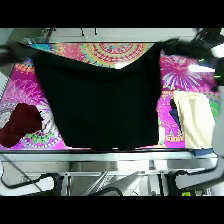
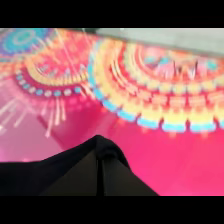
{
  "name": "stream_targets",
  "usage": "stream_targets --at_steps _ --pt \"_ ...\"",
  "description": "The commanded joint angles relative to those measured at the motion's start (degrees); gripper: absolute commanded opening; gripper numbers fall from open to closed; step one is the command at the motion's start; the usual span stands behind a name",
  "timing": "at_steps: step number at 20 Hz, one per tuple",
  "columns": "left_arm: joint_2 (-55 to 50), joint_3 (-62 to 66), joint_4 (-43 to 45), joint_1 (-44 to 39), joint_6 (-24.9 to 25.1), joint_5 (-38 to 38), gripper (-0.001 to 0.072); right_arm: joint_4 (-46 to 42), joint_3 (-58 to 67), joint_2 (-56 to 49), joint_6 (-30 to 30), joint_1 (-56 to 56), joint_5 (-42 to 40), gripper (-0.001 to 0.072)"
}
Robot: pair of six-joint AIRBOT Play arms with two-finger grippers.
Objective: Fold the shirts.
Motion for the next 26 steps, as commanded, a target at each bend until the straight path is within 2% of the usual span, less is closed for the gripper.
stream_targets --at_steps 1,3,4,5,6,7,10,11,13,15,19,22,26 --pt "-13.5 -0.8 5.0 -4.2 0.2 8.1 0.0011 4.9 0.1 -12.2 1.6 0.0 -5.1 0.0019" --pt "-19.3 1.8 4.6 -4.2 0.2 6.4 0.0011 7.6 0.1 -15.2 1.6 0.0 -5.1 0.0022" --pt "-21.7 3.6 4.5 -4.2 0.0 4.4 0.0013 7.6 0.1 -16.0 1.6 0.0 -4.7 0.0047" --pt "-23.6 5.4 4.5 -4.2 -1.0 1.7 0.0022 7.4 0.1 -16.1 1.7 -0.1 -3.3 0.0185" --pt "-25.0 7.3 4.6 -3.7 -1.8 -1.3 0.0343 7.4 0.2 -15.9 1.7 -0.3 -1.6 0.0258" --pt "-26.1 9.5 4.7 -3.2 -3.2 -4.7 0.0707 7.2 0.2 -15.2 2.9 -1.1 0.9 0.0258" --pt "-26.6 15.1 7.3 -0.4 -8.7 -15.1 0.069 0.9 0.1 -11.9 10.8 -5.2 9.7 0.0258" --pt "-26.2 16.0 9.1 0.4 -9.6 -18.3 0.0588 -1.6 0.1 -10.9 12.7 -6.8 14.7 0.0258" --pt "-24.3 14.7 15.1 2.0 -11.0 -24.6 0.0575 -5.7 -0.9 -9.4 15.1 -9.3 24.2 0.0256" --pt "-20.2 6.3 19.1 3.9 -11.6 -23.7 0.0575 -8.5 -5.0 -7.4 16.1 -11.0 29.6 0.025" --pt "-12.3 -15.6 27.2 7.6 -8.7 -17.8 0.0575 -8.6 -18.8 -0.9 15.3 -15.0 29.3 0.0248" --pt "-10.5 -27.1 26.5 10.3 -5.6 -14.2 0.0574 -8.5 -27.3 3.7 14.6 -17.2 28.3 0.0247" --pt "-13.0 -33.2 26.4 8.9 -2.8 -12.3 0.0573 -8.3 -33.2 8.1 13.0 -16.9 26.7 0.0246"
